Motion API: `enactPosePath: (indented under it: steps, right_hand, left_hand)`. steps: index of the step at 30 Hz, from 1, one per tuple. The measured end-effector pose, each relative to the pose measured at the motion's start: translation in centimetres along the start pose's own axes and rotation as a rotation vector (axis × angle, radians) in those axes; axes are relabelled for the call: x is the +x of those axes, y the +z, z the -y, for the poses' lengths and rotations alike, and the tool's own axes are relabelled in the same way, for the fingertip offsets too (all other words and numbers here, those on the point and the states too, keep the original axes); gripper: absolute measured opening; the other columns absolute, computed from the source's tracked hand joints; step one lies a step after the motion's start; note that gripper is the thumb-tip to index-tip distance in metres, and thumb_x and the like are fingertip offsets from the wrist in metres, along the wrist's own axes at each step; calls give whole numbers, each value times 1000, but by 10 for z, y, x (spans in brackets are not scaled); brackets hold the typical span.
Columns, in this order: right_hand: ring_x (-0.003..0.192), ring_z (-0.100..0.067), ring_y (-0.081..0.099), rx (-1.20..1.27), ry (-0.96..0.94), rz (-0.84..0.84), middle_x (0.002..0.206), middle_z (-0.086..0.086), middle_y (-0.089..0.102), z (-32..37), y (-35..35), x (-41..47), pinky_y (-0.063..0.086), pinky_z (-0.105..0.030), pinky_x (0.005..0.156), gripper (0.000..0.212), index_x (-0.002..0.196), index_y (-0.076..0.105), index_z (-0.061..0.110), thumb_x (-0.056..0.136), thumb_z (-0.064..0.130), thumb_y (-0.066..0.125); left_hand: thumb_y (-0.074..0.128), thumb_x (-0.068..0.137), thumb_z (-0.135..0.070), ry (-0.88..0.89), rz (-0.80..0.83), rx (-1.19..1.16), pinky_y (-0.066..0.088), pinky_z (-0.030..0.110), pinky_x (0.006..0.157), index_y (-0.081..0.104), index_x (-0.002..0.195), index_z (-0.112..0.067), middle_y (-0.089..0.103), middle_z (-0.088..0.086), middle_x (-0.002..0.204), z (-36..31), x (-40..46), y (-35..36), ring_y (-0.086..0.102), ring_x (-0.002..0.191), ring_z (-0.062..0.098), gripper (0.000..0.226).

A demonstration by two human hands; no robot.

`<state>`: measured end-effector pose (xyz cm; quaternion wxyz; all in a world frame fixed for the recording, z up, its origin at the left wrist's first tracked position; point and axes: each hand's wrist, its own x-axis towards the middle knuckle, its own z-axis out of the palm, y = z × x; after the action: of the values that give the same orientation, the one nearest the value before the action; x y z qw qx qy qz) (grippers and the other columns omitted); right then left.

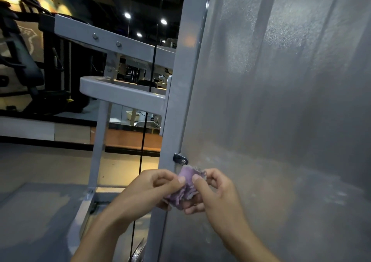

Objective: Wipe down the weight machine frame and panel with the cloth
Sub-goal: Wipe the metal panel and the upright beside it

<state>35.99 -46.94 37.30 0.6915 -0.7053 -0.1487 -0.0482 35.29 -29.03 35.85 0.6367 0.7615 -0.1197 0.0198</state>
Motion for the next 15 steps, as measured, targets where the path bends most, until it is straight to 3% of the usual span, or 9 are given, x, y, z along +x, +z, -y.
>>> enactPosePath:
  steps: [3,5,9,12,15]
  right_hand:
    - [62,-35,72,131,24,-28,87,-25,73,-9,4,-4,60,-37,51,8,95,58,-2,101,4,59]
    - [67,-38,73,172,45,-55,88,-28,73,-19,5,-6,59,-37,52,7,93,59,-3,100,1,58]
    - [76,-47,73,331,82,-105,90,-34,70,-37,6,-6,63,-44,60,9,90,57,-2,99,-5,54]
    - [74,-40,75,451,133,-58,87,-28,74,-44,8,-6,63,-40,62,12,91,56,2,101,-3,51]
    - [63,-31,74,493,164,35,78,-15,74,-48,12,-8,59,-31,54,9,93,56,3,101,1,53]
  left_hand:
    - [77,89,-41,-13,-41,-127,57,39,80,72,103,-6,77,12,96,1,4,4,71,85,25,38]
    - [80,82,-37,-29,-42,-216,56,35,78,76,98,-10,76,15,98,3,6,5,71,86,24,31]
    - [75,86,-41,-85,44,-226,55,39,87,77,105,-11,75,16,104,11,10,10,69,91,28,36]
    - [73,86,-34,-52,-28,-276,57,47,95,74,114,-5,73,26,111,16,17,13,70,101,41,40]
    - [74,83,-23,37,-158,-365,59,33,76,76,110,-5,75,21,101,14,20,16,72,88,27,33]
